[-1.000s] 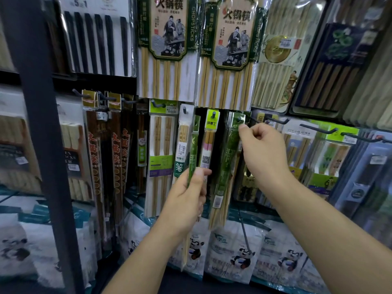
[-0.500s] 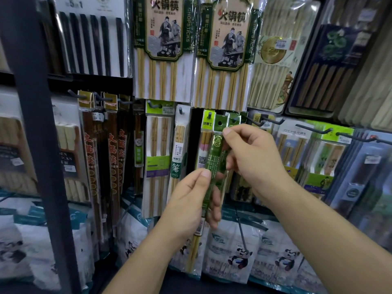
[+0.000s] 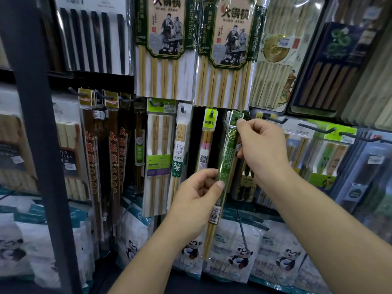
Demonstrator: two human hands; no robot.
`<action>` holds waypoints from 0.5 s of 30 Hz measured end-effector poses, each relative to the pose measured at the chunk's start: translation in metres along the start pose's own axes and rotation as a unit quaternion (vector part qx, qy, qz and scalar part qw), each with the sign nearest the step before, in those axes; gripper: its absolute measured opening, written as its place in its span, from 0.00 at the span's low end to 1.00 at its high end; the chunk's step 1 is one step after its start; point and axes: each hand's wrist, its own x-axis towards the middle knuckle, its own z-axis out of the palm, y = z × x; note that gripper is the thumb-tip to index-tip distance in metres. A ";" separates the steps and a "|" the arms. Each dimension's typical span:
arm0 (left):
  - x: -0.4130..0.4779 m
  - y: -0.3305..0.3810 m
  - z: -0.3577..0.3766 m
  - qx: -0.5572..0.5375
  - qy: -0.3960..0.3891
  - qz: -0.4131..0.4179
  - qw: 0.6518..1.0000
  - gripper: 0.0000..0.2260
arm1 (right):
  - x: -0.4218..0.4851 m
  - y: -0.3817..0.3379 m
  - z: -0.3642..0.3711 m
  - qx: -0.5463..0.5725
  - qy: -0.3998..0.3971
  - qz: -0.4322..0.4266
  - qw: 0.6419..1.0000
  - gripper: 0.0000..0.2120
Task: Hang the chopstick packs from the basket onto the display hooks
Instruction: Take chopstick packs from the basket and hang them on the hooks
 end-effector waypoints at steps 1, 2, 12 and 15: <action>0.000 0.000 0.000 -0.001 -0.002 0.000 1.000 0.13 | 0.000 0.001 0.000 -0.001 0.003 -0.002 1.000 0.19; 0.000 -0.001 -0.001 -0.004 -0.002 0.001 1.000 0.13 | 0.000 0.001 0.001 0.000 0.006 -0.002 1.000 0.19; 0.000 -0.001 -0.002 -0.006 0.003 0.016 1.000 0.13 | 0.005 0.001 0.001 -0.010 0.020 -0.018 1.000 0.19; -0.001 -0.001 -0.001 0.004 -0.001 0.016 1.000 0.13 | 0.005 0.000 0.000 -0.012 0.022 -0.020 0.999 0.19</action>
